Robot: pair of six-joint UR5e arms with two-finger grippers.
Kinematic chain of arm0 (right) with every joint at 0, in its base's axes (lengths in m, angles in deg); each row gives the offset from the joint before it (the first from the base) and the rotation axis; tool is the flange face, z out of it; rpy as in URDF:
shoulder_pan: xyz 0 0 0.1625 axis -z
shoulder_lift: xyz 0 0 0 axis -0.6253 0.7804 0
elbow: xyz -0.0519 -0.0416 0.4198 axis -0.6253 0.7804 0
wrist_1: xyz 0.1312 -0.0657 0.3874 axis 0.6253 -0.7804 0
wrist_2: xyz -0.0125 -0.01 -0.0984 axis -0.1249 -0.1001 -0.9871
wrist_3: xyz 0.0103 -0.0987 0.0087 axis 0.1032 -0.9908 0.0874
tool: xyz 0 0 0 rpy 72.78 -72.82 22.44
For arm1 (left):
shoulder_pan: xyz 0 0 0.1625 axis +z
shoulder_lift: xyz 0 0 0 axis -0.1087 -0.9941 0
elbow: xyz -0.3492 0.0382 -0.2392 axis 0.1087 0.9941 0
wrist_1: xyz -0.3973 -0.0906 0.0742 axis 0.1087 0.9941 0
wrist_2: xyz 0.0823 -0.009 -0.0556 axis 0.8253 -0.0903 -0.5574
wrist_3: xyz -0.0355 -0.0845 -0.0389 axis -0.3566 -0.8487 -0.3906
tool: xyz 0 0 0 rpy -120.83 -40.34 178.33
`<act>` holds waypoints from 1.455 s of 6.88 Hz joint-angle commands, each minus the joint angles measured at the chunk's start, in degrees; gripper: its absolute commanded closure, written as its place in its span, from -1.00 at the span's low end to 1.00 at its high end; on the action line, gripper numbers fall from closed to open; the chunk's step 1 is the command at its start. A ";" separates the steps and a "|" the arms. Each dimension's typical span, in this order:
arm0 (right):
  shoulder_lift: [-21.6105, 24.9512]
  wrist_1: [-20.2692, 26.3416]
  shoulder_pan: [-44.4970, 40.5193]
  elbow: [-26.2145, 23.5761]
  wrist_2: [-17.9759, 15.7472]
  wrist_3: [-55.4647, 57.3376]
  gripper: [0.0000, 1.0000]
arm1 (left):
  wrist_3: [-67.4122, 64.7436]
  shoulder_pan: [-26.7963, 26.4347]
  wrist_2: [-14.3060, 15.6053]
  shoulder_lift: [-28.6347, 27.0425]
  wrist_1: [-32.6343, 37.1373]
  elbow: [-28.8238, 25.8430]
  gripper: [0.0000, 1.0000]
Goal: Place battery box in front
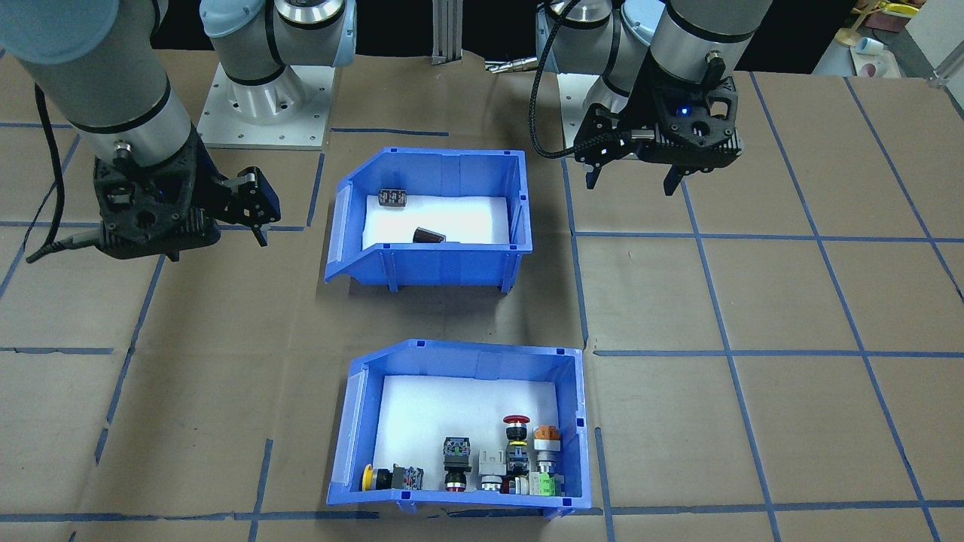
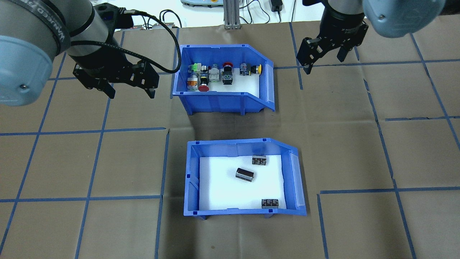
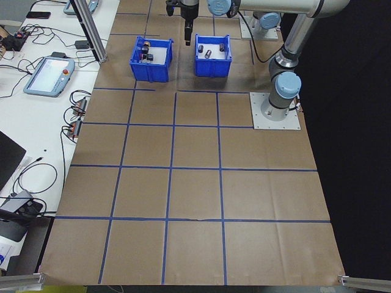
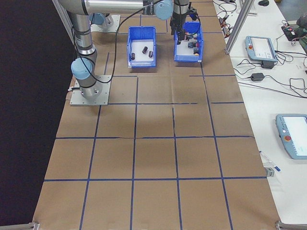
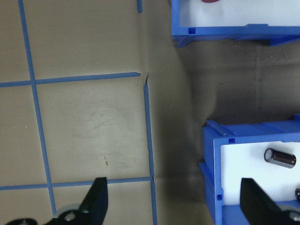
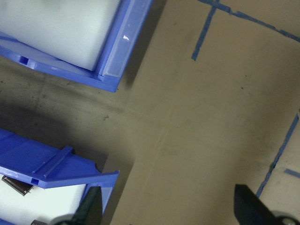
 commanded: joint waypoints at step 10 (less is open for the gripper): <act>-16.16 -11.44 -19.51 7.15 -0.37 -37.25 -1.00 | -87.92 -21.91 -0.55 8.89 -13.49 27.86 -0.97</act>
